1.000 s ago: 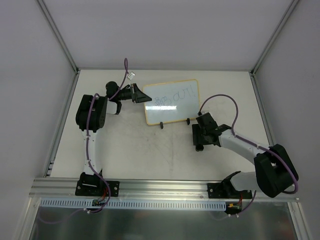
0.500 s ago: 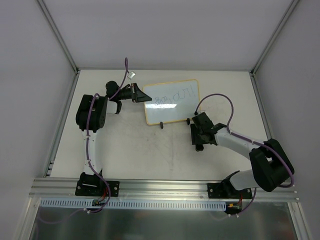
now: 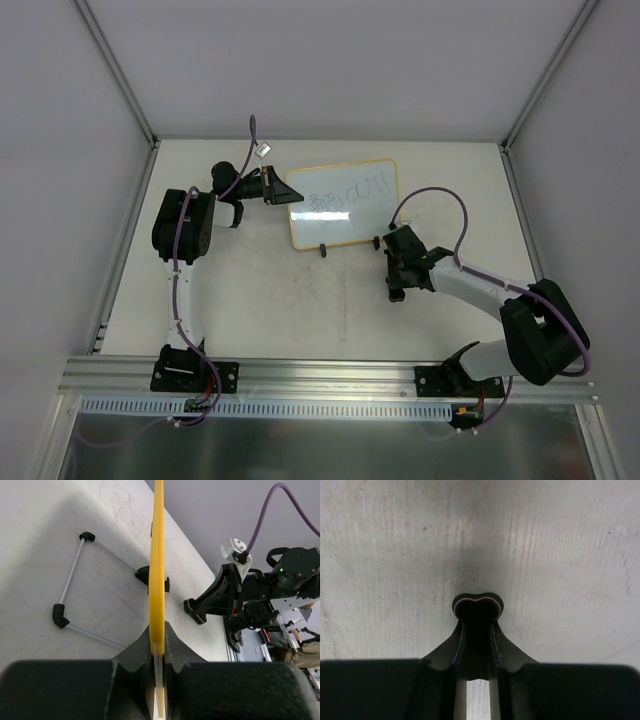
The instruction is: Erase the whiteboard
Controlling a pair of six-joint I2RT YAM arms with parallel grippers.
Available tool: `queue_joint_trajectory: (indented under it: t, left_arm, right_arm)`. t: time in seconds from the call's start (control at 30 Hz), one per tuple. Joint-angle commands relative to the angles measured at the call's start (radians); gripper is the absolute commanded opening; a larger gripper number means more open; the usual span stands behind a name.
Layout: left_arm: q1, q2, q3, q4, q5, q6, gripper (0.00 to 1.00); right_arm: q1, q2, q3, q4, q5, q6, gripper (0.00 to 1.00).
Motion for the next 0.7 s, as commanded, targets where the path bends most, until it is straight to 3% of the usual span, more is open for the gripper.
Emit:
queue_joint_trajectory:
  t: [0.0, 0.1, 0.13, 0.23, 0.53, 0.63, 0.67]
  left_arm:
    - [-0.008, 0.014, 0.016, 0.217, 0.028, 0.039, 0.0]
    - [-0.013, 0.011, 0.015, 0.217, 0.031, 0.045, 0.0]
    - [-0.013, 0.009, 0.012, 0.214, 0.031, 0.049, 0.0]
    - [-0.014, 0.002, 0.007, 0.197, 0.028, 0.063, 0.0]
    - [-0.014, -0.008, -0.008, 0.203, 0.025, 0.074, 0.0]
    - [-0.014, -0.011, -0.013, 0.203, 0.025, 0.079, 0.0]
    - [-0.014, -0.017, -0.017, 0.202, 0.022, 0.086, 0.0]
  right_arm:
    - [0.008, -0.009, 0.004, 0.007, 0.021, 0.012, 0.03]
    - [0.008, -0.009, 0.007, -0.001, 0.012, 0.011, 0.07]
    - [0.006, -0.008, 0.007, -0.004, 0.009, 0.009, 0.23]
    - [0.009, 0.004, 0.013, -0.018, -0.002, 0.014, 0.45]
    - [0.052, 0.004, 0.013, -0.062, 0.029, 0.064, 0.43]
    - [0.06, 0.004, 0.01, -0.068, 0.032, 0.073, 0.36]
    - [0.063, 0.006, 0.007, -0.067, 0.032, 0.081, 0.3]
